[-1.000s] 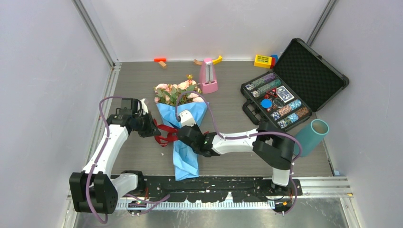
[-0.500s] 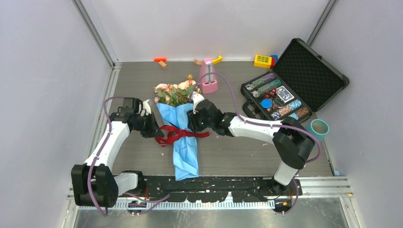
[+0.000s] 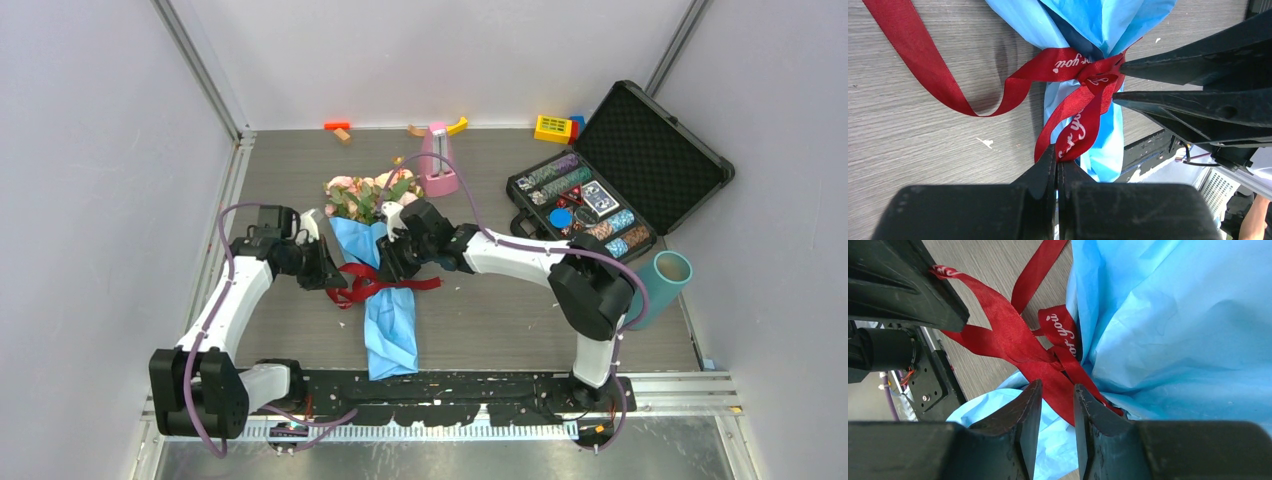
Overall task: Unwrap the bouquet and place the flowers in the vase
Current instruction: Untie the ribbon from the wrapping paper.
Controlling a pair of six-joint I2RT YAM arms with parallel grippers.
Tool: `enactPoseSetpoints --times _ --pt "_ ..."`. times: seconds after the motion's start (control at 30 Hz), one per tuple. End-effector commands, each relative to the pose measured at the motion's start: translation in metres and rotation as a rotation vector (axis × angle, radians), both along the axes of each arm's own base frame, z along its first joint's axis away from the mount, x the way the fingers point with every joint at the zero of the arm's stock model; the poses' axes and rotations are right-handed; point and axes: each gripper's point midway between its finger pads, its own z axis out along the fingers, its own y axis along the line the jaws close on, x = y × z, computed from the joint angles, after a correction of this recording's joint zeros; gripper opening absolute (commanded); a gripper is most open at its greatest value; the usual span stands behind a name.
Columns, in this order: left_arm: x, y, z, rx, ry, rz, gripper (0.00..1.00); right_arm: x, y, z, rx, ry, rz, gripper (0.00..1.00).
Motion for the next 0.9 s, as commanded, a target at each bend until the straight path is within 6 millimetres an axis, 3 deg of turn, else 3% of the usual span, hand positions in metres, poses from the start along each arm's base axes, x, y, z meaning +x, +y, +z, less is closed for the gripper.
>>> enactPoseSetpoints --times 0.0,0.53,0.87 --pt "0.003 -0.003 0.008 -0.024 -0.045 -0.016 0.00 0.001 0.016 0.021 0.055 -0.037 0.061 0.34" --pt "0.003 -0.005 0.011 -0.033 -0.058 -0.021 0.00 0.011 0.018 0.017 0.021 -0.085 0.061 0.35" --pt "0.003 -0.005 0.011 -0.038 -0.059 -0.022 0.00 0.014 0.019 -0.004 -0.047 -0.100 0.068 0.34"
